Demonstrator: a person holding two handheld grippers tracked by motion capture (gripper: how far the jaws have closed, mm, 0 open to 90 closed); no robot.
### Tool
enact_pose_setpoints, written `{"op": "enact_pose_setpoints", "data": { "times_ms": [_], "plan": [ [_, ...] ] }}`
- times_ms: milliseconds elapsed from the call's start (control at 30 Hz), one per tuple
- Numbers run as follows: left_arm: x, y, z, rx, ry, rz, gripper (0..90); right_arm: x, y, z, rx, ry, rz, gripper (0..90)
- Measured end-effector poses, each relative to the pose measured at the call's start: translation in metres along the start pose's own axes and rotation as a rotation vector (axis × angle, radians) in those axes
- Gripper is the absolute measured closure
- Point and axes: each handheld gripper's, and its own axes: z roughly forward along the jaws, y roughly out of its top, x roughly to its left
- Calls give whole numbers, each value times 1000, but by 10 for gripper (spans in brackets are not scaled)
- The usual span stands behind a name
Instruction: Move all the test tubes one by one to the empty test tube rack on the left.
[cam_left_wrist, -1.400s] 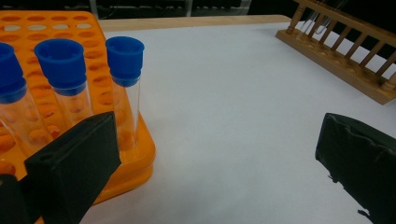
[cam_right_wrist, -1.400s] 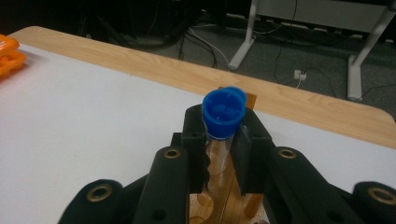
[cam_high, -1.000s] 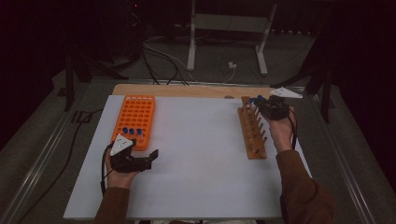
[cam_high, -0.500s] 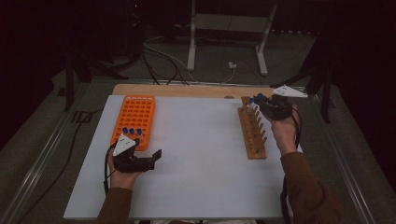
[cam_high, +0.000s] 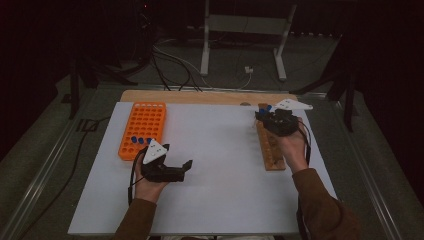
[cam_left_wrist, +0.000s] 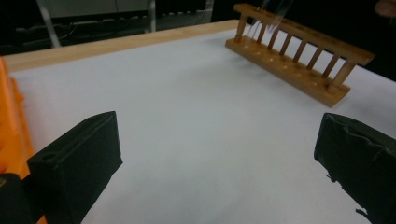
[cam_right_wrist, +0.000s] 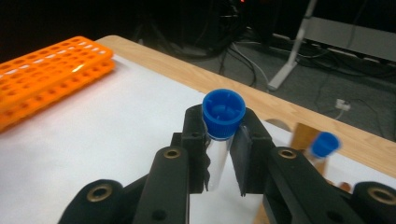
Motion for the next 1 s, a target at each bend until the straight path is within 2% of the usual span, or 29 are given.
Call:
{"op": "enact_pose_setpoints", "data": {
  "times_ms": [167, 333, 467, 700, 800, 1000],
  "plan": [
    [-6, 8, 11, -7, -11, 13, 27, 14, -1, 6, 19, 47, -9, 766],
    [-12, 14, 21, -4, -4, 32, 44, 27, -3, 11, 39, 81, -14, 765],
    [-16, 19, 29, 0, 6, 41, 58, 36, -4, 15, 55, 120, -1, 766],
    [-25, 25, 45, 4, 12, 62, 84, 55, -2, 19, 79, 170, -22, 765],
    [-30, 29, 51, -4, 12, 61, 122, 64, -2, 21, 88, 191, -33, 765],
    [-44, 35, 68, 9, 38, 115, 218, 79, -2, 24, 90, 245, -27, 765]
  ]
}}
